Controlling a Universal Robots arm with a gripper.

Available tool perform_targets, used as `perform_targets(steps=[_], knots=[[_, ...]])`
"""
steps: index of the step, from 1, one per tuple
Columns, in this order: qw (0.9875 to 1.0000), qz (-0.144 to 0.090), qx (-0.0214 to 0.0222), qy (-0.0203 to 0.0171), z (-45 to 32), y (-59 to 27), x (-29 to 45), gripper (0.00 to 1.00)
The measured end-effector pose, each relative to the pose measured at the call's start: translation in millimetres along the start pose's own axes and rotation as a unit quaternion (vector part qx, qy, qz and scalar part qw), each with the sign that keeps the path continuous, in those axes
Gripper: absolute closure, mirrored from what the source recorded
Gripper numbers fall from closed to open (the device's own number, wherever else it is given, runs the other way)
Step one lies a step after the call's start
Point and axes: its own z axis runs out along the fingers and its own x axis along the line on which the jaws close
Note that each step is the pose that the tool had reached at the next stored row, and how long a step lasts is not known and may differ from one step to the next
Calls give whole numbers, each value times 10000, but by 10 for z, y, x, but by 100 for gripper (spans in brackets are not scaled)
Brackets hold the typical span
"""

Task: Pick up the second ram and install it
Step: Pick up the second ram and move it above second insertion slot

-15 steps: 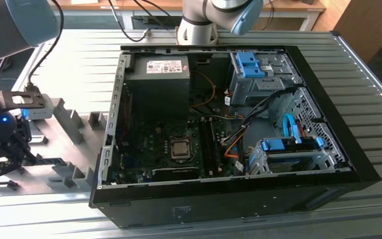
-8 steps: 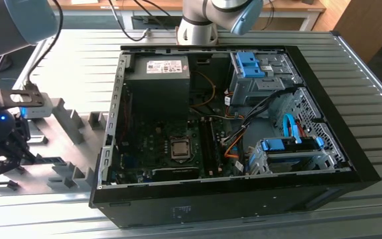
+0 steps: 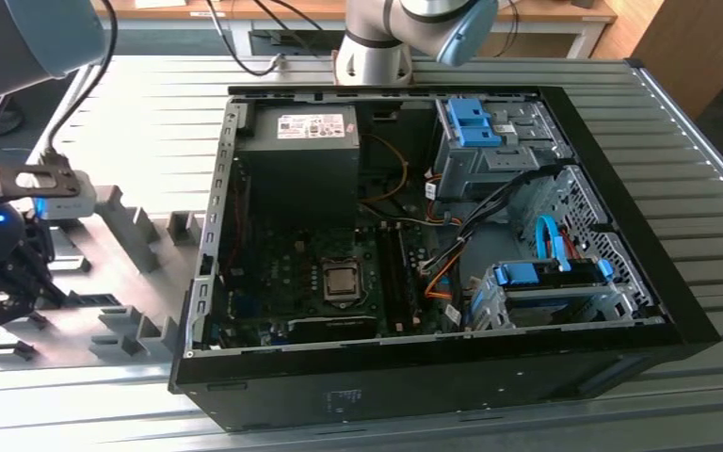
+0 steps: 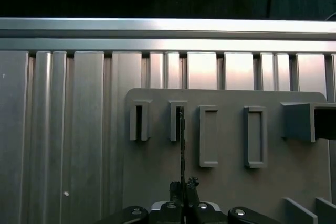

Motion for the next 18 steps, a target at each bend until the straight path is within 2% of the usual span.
perform_targets(steps=[18], knots=[[10000,-1,0,-7,-67,3,-3,86]])
